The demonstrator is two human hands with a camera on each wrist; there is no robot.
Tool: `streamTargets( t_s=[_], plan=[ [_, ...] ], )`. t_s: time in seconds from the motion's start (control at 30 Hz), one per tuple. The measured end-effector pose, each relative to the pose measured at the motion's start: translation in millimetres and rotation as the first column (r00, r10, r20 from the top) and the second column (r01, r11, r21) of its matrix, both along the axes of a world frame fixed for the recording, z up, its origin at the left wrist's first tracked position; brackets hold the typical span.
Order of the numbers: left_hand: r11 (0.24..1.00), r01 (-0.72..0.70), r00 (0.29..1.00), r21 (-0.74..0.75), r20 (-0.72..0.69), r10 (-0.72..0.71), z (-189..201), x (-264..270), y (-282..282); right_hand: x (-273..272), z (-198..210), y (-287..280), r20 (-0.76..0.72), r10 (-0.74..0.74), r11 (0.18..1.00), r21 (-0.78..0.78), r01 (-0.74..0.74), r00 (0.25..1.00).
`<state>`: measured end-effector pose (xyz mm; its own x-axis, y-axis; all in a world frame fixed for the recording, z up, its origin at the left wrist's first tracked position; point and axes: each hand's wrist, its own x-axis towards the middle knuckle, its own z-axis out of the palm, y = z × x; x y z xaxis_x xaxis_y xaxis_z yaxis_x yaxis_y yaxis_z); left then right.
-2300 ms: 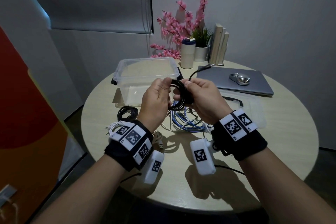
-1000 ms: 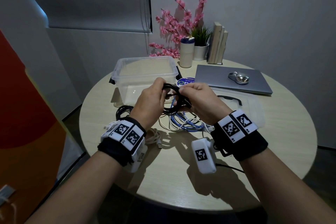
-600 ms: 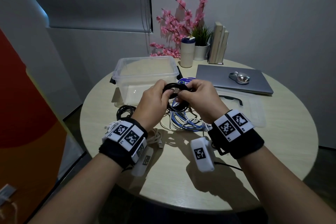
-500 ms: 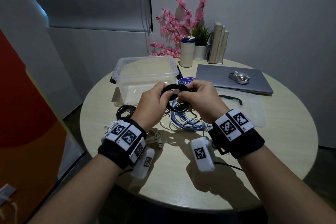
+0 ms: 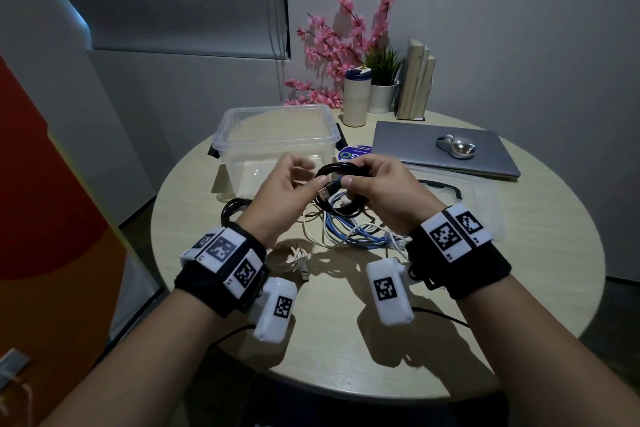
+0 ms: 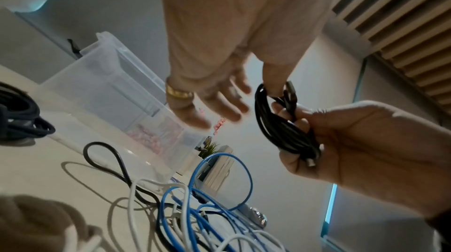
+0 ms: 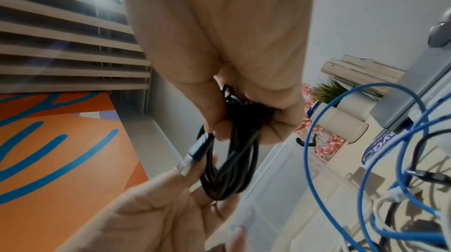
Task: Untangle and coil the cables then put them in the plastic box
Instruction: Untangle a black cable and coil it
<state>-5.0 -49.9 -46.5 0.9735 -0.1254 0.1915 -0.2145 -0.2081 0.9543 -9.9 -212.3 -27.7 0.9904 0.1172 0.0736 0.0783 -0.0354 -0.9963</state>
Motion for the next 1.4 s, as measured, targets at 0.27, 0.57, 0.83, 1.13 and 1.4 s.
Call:
streamTargets(
  t_s=[0.27,0.57,0.83,1.13,1.4],
  plan=[
    [0.998,-0.040,0.996,0.052,0.083,0.036,15,-6,-3,5,-6,0,0.043,-0.111,0.994,0.025,0.110,0.993],
    [0.946,-0.051,0.985,0.319,0.173,-0.005,14,-5,-8,3,-6,1,0.037,-0.021,0.994,0.104,0.017,0.999],
    [0.961,-0.076,0.984,0.267,0.177,0.029,13,-2,0,0,1,-5,0.045,0.134,0.984,0.116,-0.139,0.990],
    [0.811,-0.218,0.899,0.542,0.436,-0.050,17,-1,5,3,-6,-10,0.163,0.103,0.930,-0.366,-0.037,0.981],
    [0.777,-0.178,0.878,0.604,0.454,-0.152,20,-7,-3,6,-15,0,0.258,0.071,0.712,-0.690,0.133,0.964]
  ],
)
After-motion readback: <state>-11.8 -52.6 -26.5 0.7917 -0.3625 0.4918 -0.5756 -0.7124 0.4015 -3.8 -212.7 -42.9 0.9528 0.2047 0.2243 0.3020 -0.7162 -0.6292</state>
